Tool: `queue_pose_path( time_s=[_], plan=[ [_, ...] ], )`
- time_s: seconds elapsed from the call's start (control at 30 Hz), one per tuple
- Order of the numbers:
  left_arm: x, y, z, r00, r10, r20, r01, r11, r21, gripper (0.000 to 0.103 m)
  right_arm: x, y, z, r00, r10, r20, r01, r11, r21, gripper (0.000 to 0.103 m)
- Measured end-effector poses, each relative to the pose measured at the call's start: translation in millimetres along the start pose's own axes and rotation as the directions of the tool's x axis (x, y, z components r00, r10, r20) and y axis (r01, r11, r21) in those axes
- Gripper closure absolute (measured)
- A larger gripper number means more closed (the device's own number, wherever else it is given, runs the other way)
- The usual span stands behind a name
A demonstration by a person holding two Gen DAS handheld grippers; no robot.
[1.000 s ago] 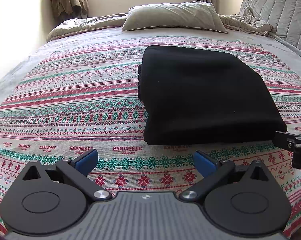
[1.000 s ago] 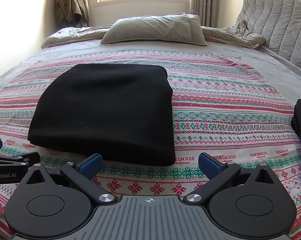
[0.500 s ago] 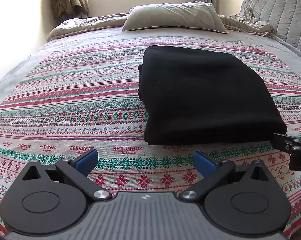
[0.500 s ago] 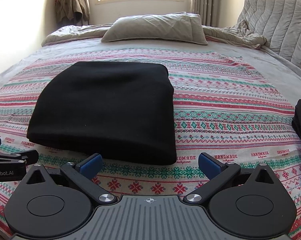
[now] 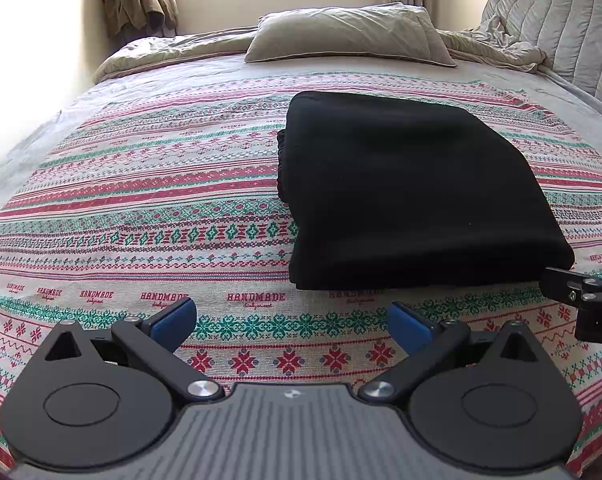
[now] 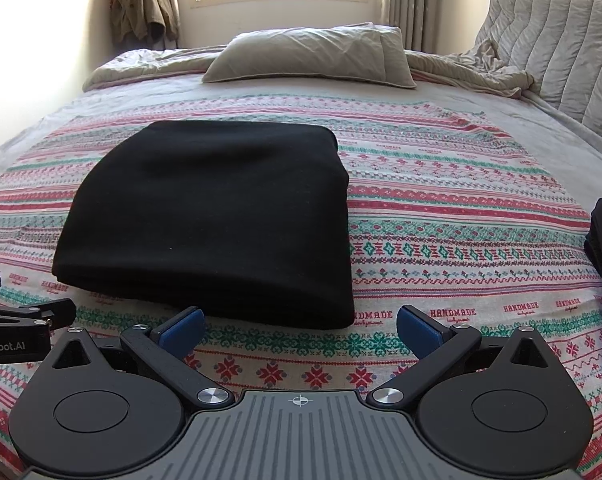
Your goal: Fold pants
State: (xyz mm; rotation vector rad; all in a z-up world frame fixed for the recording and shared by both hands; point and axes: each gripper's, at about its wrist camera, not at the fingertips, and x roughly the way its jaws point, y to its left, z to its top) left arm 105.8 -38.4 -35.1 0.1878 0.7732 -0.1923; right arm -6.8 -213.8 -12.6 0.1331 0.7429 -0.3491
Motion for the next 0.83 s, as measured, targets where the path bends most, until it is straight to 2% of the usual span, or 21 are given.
queue_pose_path(
  time_s=[0.83],
  plan=[
    [-0.2, -7.2, 0.6, 1.0, 0.007, 0.003, -0.007, 1.0, 0.009, 0.0, 4.9, -2.1, -1.4, 1.0, -0.005, -0.004, 0.005, 1.0, 0.018, 0.0]
  ],
)
